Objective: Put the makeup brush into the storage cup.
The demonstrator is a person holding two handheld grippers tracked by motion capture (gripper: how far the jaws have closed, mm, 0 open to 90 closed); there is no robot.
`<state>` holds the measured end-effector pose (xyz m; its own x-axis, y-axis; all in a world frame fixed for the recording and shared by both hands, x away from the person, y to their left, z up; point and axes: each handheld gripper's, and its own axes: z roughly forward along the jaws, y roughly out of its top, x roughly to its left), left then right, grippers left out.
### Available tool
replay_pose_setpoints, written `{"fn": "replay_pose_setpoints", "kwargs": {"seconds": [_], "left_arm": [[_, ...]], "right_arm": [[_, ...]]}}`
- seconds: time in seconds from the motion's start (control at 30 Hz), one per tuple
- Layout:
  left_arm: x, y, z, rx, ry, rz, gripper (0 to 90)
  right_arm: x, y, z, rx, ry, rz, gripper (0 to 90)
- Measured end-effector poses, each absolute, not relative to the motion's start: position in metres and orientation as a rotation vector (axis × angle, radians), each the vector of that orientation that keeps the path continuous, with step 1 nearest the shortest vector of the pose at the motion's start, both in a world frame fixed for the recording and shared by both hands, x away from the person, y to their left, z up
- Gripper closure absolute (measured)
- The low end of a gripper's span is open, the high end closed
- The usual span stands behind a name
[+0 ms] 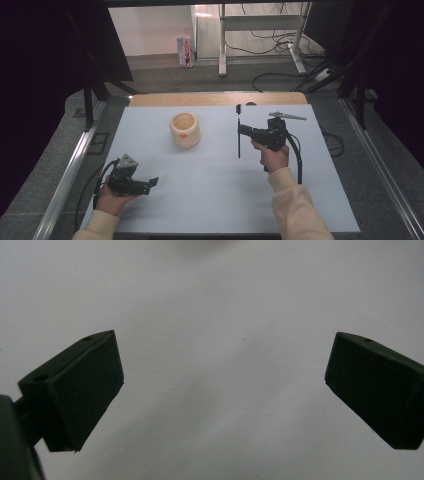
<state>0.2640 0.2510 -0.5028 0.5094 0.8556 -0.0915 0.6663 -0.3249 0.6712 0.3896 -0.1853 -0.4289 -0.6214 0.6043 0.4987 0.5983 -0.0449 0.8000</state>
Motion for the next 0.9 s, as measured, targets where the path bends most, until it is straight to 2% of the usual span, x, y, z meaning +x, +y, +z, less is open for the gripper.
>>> {"fn": "replay_pose_setpoints", "kwargs": {"seconds": [0.9], "left_arm": [[0.264, 0.251, -0.503, 2.089, 1.239, 0.357, 3.0]], "right_arm": [[0.397, -0.181, -0.418, 1.338, 2.070, 1.883, 84.8]]}}
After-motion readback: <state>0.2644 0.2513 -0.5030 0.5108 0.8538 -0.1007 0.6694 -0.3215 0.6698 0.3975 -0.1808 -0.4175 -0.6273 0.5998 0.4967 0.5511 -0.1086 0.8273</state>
